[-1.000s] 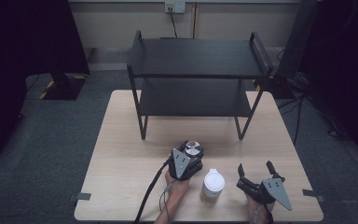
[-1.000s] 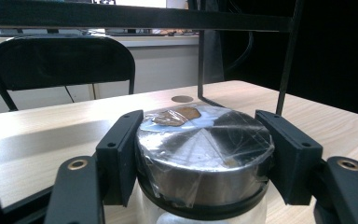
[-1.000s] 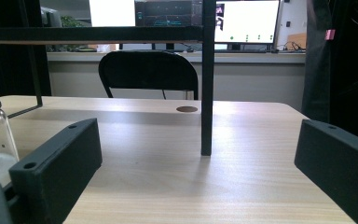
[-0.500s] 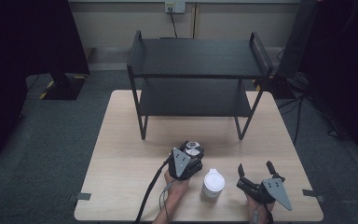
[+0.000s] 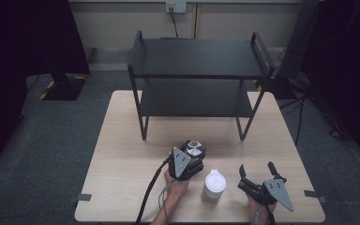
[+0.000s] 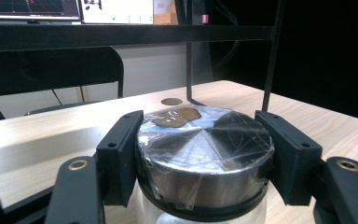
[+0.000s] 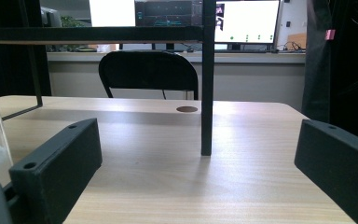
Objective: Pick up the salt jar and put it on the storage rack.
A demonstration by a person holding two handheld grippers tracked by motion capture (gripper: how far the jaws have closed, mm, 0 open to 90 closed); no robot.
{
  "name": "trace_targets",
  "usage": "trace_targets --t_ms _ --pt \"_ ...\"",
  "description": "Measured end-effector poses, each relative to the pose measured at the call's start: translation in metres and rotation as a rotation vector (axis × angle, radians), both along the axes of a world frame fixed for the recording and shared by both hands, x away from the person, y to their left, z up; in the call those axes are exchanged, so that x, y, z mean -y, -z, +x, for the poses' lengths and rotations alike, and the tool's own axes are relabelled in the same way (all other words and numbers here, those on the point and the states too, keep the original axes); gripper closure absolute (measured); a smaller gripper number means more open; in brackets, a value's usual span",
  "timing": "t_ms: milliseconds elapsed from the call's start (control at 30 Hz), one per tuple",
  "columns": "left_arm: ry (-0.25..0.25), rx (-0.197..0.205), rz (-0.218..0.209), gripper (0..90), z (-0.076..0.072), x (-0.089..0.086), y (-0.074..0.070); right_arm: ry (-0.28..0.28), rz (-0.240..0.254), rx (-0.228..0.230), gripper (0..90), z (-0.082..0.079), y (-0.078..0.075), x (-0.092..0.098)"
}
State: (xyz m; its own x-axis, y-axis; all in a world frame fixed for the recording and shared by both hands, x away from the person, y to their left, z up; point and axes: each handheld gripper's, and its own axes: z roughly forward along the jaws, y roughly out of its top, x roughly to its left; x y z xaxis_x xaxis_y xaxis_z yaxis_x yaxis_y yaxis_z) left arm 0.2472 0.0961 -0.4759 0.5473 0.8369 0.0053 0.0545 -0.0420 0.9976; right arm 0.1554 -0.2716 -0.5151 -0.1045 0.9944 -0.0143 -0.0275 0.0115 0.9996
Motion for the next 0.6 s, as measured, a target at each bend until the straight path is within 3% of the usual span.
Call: trace_targets --t_ms 267,333,600 --pt "0.039 0.001 0.004 35.5 0.002 -0.007 -0.004 -0.005 0.0 0.001 0.0 0.0 0.0 0.001" --pt "0.052 0.007 0.032 35.4 0.002 -0.009 -0.008 -0.004 0.0 0.001 0.0 0.0 0.0 0.001" --pt "0.084 0.006 0.013 35.5 0.003 -0.018 -0.014 -0.005 -0.001 0.0 0.0 0.0 0.0 0.001"
